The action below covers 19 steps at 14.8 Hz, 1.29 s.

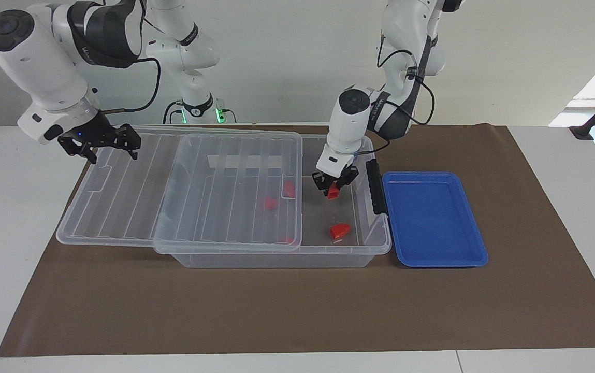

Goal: Place red block in blue tray from box
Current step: 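Lift the red block with the left gripper and carry it over the tray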

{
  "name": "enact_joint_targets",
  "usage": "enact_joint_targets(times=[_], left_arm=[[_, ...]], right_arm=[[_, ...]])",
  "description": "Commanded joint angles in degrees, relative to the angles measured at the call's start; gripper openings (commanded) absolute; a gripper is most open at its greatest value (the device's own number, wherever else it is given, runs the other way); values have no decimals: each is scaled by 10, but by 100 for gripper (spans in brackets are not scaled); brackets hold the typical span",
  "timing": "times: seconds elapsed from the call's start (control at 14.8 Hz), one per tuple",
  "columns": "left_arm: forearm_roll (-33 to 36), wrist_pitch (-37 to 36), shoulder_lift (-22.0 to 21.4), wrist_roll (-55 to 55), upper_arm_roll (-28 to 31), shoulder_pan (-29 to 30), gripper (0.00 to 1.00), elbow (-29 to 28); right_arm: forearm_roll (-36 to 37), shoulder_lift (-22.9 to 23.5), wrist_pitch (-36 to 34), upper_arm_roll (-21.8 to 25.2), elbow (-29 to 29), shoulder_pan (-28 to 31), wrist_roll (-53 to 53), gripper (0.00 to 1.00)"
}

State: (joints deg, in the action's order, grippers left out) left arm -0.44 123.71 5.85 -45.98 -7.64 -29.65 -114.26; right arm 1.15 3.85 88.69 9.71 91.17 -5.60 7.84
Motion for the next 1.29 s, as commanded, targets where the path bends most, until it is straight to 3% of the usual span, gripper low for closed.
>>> enact_joint_targets(times=[0.0, 0.27, 0.54, 0.75, 1.22], left_arm=[[2, -50, -44, -6, 4, 6, 0, 7], [2, -92, -104, 5, 4, 48, 0, 11], [2, -85, -105, 106, 4, 121, 0, 2], [2, -58, -96, 206, 4, 175, 0, -18], [2, 97, -31, 354, 4, 260, 0, -99]], right_arm=[[-2, -3, -5, -5, 0, 7, -20, 100], [-4, -3, 1, -5, 0, 5, -21, 100], [-8, -3, 6, -5, 1, 3, -22, 100], [-7, -4, 5, -4, 2, 3, -21, 100], [-1, -5, 8, -3, 4, 4, -21, 100]])
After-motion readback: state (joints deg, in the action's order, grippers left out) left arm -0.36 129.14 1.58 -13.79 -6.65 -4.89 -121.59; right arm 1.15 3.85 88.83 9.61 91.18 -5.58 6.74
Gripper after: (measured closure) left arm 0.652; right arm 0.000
